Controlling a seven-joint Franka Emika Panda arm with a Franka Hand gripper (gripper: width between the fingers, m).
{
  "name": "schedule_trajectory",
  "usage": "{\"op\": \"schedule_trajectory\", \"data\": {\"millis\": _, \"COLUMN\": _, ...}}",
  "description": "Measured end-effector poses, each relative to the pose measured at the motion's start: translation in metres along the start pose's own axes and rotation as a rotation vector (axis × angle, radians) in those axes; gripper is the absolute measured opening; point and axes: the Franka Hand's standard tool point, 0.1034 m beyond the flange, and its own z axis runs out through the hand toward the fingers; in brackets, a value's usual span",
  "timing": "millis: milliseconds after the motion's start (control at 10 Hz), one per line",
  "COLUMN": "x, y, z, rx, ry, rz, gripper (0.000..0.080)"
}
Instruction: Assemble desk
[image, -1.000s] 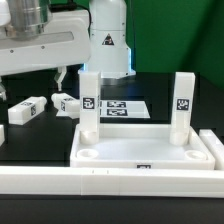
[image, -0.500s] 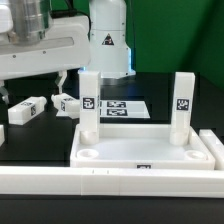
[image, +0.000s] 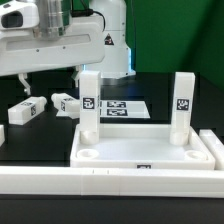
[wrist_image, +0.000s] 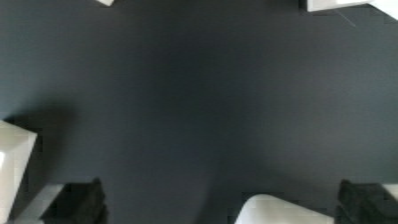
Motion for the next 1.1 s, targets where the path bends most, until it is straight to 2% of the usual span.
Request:
{"op": "schedule_trajectory", "data": {"millis": 200, "x": -0.001, "y": -0.001, "z": 0.001, "rx": 0.001, "ry": -0.002, "rz": 0.000, "gripper": 0.0649}}
{"op": "schedule_trajectory", "data": {"millis": 300, "x": -0.004, "y": -0.009, "z": 0.005, "rx": -0.013, "ry": 0.014, "rz": -0.011, "gripper": 0.0649}}
{"op": "schedule_trajectory", "data": {"millis": 500, "x": -0.021, "y": -0.035, "z": 0.021, "rx": -0.029, "ry": 0.025, "rz": -0.045, "gripper": 0.0649}}
{"op": "schedule_trajectory", "data": {"millis": 600, "x": -0.028, "y": -0.039, "z": 0.031, "rx": -0.043, "ry": 0.037, "rz": -0.055, "gripper": 0.0649}}
{"op": "schedule_trajectory", "data": {"millis": 700, "x": -0.039, "y": -0.041, "z": 0.042, "rx": -0.034, "ry": 0.028, "rz": -0.042, "gripper": 0.0649}}
{"op": "schedule_trajectory", "data": {"millis": 1000, "x": -0.032, "y": -0.044, "z": 0.039, "rx": -0.024, "ry": 0.016, "rz": -0.047, "gripper": 0.0649}}
{"op": "schedule_trajectory", "data": {"millis": 1100, "x": -0.033, "y": -0.049, "z": 0.040, "rx": -0.011, "ry": -0.005, "rz": -0.036, "gripper": 0.0649}}
